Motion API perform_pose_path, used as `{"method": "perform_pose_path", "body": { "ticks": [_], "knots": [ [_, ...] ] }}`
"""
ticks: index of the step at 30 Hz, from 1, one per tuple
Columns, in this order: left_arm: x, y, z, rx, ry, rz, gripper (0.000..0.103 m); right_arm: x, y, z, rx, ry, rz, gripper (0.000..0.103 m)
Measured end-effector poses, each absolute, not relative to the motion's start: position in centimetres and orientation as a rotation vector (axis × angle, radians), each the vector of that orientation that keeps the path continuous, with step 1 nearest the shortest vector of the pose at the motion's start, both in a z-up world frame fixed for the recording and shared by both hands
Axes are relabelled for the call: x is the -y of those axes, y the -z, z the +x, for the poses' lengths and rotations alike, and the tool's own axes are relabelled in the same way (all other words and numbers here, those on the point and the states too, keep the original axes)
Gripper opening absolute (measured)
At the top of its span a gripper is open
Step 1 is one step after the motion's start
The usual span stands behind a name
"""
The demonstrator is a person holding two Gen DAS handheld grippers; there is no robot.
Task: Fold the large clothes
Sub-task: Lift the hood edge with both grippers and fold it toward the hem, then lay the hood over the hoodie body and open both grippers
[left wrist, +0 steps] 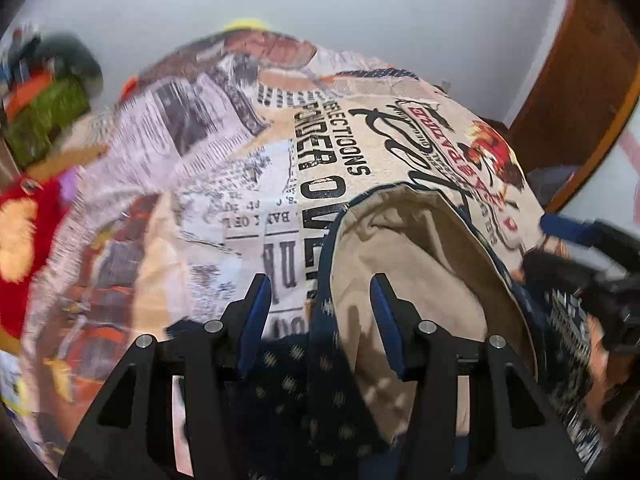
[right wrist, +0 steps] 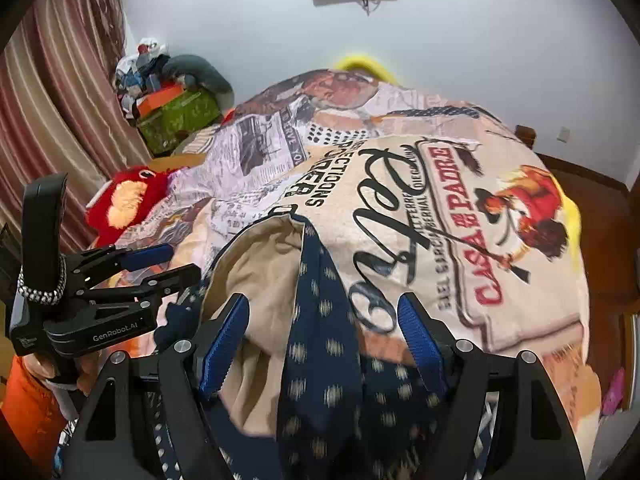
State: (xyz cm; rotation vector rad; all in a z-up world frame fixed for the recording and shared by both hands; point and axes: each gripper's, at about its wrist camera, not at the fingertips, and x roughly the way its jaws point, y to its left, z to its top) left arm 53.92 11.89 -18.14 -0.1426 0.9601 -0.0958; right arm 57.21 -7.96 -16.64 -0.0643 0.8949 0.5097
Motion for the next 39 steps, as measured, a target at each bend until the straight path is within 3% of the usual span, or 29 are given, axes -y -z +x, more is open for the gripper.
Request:
{"method": "perform_pose_path", "body": {
  "ticks": [5,7,11,12,15,17,27,32,39],
  "knots": [
    [-12.6,20.9,56.8,-1.03,0.132,-0.277,0.051,6.0,19.9,61.4,-1.006,-0.521,-0.003,0.074],
    [-12.7,22.0,57.6,-1.062,0.136,-0.313,0.045,5.6,20.9,62.4,-1.042,-0.521,0.02,0.069],
    [-12.6,22.8,57.9,-1.081,0.155,-0.335,0.012,5.1,22.9,63.7,-1.119,-0.528,0.078,0.043],
    [-12.5,22.7,57.8,-1.076,0.156,-0.332,0.008,5.0,23.1,63.7,-1.127,-0.53,0.087,0.033],
    [-12.2,21.3,57.0,-1.032,0.172,-0.303,0.007,5.0,23.2,63.4,-1.121,-0.536,0.086,0.017],
    [-12.0,20.2,56.1,-1.007,0.189,-0.284,0.007,5.1,22.5,62.6,-1.096,-0.545,0.077,0.013],
    [-10.0,13.2,47.7,-0.911,0.26,-0.153,0.007,7.4,14.9,54.4,-0.928,-0.603,0.002,0.009],
    [-9.3,12.6,43.2,-0.913,0.26,-0.105,0.007,8.4,12.6,47.9,-0.877,-0.638,-0.068,0.009],
    [-8.6,13.9,36.9,-0.934,0.244,-0.028,0.007,9.2,13.7,40.6,-0.919,-0.672,-0.071,0.01]
  ]
}}
